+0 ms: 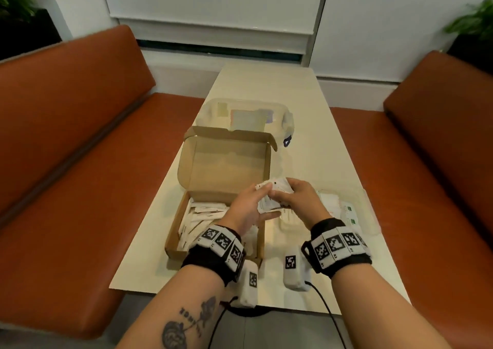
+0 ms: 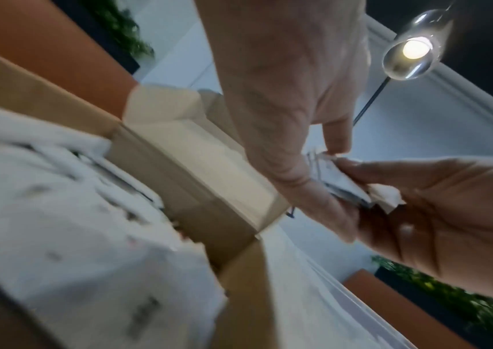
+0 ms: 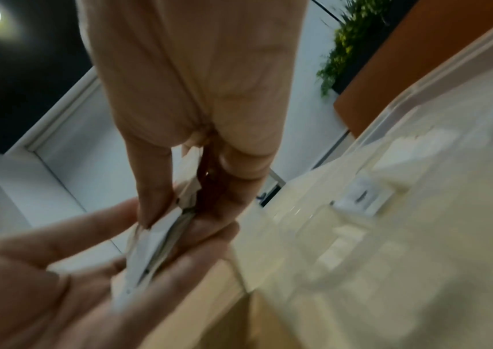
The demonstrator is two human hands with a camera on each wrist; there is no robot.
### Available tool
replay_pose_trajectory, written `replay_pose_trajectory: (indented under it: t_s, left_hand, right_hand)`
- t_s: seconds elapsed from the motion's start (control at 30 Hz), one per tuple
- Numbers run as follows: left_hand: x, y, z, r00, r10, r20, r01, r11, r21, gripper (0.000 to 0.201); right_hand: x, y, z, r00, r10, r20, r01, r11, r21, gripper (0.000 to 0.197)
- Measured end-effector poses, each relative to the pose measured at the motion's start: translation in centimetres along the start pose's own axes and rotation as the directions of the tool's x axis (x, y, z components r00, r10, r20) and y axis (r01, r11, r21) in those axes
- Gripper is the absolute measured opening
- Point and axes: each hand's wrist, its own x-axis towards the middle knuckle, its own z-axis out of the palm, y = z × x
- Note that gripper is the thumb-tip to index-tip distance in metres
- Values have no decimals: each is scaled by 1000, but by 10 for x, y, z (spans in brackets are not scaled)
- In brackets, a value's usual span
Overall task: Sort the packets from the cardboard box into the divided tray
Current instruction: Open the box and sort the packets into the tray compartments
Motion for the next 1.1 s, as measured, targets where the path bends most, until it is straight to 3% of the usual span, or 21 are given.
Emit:
replay_pose_trajectory:
  t_s: [0.17,0.23,0.33,0.43,0.6,0.9,1.1]
  left_hand:
    - [18,-21,33,999,45,-1,-45,999,31,30]
    - [25,-27,40,998,60,-34,-60,998,22,27]
    - [33,-33,46,993,61,-102,-58,998,32,19]
    - [37,-38,51,991,66,-112,-60,996,60,13]
    - [40,-40,57,991,79,-110,-75,996,42,13]
    - [41,-42,50,991,90,-95,-78,990,117,18]
    - [43,-42,47,986,88,-143,-71,990,121,19]
  right_hand:
    - [-7,18,-37,988,-18,-150,-10,983,-184,21]
    - [-10,25,-50,971,-3,-241,-30,990,-135,27]
    - [-14,30,-68,930,-29,-366,0,997,-80,13]
    - [-16,32,-76,941,-65,-331,29,993,-113,6]
    - [-13,35,-74,966,-11,-258,-35,985,-172,21]
    - [-3,37,-78,982,48,-182,-63,995,-74,10]
    - [2,38,-81,974,73,-214,-72,997,12,3]
